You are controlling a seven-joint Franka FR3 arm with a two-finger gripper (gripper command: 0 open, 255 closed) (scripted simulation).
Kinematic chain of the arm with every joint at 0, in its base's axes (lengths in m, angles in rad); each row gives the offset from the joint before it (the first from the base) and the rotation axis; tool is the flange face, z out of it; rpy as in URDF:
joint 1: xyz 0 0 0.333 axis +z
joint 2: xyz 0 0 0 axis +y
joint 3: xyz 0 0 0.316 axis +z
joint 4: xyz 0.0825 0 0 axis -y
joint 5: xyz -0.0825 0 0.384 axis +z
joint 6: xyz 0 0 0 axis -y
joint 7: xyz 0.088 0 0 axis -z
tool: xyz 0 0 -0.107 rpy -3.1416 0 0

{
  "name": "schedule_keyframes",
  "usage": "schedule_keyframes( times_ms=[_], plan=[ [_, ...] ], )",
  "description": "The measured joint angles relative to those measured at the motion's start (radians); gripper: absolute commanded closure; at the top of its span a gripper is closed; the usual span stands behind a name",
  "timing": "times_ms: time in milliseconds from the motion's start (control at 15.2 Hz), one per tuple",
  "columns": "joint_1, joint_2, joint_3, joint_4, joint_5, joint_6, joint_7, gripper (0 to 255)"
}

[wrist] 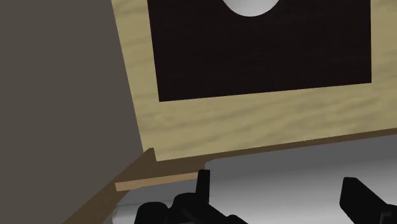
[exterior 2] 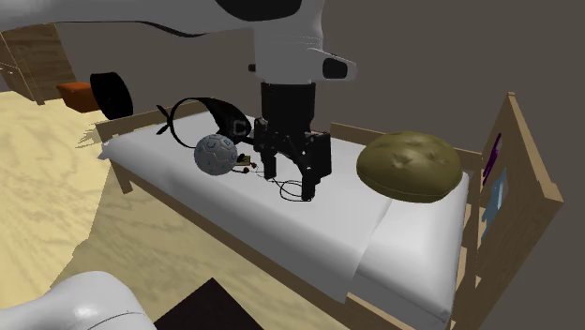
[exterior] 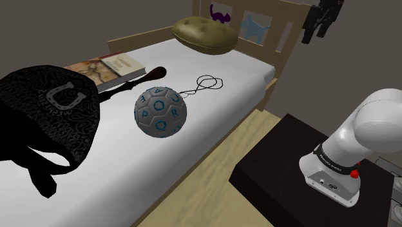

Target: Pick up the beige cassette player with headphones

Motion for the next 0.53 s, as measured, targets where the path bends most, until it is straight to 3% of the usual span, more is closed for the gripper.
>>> schedule_keyframes(
  times_ms=[528],
  plan=[
    [0.009, 0.103, 0.095, -0.032, 0.087, 0.135, 0.180, 0]
  ],
)
